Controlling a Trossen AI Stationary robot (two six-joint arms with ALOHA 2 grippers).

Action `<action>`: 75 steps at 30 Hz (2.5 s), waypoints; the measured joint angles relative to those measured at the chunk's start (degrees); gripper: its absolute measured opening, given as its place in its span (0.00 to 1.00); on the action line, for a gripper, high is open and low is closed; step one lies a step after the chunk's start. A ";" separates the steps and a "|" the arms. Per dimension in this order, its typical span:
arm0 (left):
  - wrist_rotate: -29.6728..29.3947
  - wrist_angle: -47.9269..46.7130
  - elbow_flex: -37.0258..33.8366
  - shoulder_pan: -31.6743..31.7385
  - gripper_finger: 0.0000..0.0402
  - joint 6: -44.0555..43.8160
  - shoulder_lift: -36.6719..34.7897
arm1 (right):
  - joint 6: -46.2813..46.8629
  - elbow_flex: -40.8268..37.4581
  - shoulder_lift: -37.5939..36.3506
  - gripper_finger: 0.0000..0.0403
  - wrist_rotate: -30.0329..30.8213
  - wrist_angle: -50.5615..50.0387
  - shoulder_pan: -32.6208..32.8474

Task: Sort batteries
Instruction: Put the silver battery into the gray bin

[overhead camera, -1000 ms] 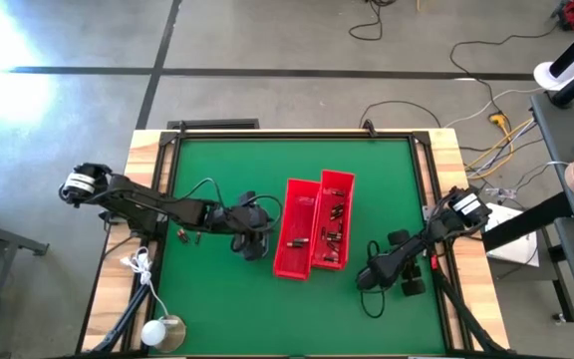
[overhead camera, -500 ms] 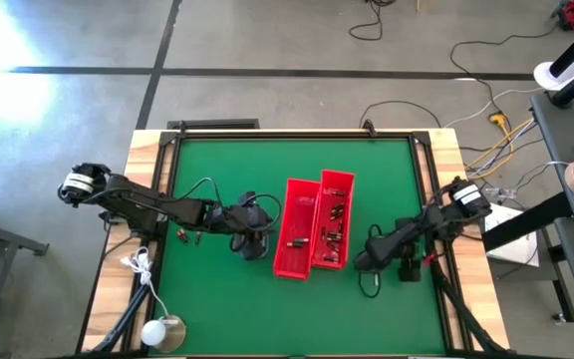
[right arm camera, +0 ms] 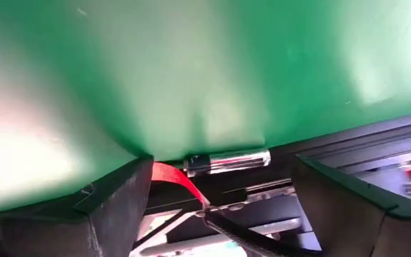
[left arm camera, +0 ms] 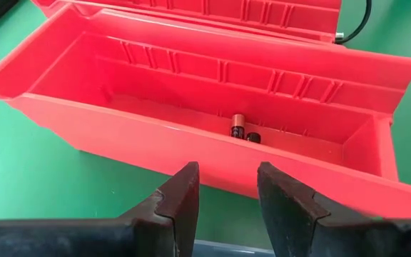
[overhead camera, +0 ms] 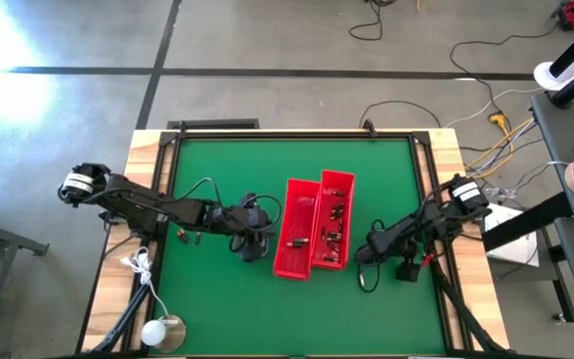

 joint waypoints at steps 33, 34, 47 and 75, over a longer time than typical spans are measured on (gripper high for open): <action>0.06 0.00 0.00 -1.05 0.31 -0.45 -0.02 | -6.83 -2.10 2.65 0.61 -3.88 4.48 0.06; 0.06 0.00 0.00 -1.05 0.31 -0.48 -0.02 | -6.79 -2.16 2.65 0.60 -3.94 4.53 0.07; 0.09 -2.11 -0.04 -1.06 0.31 -0.36 -0.07 | -0.46 -3.01 2.62 0.49 -7.44 5.37 2.08; 1.18 -3.10 -0.07 -1.05 0.31 -0.63 -0.07 | 1.23 4.36 1.60 0.32 -10.24 5.37 10.93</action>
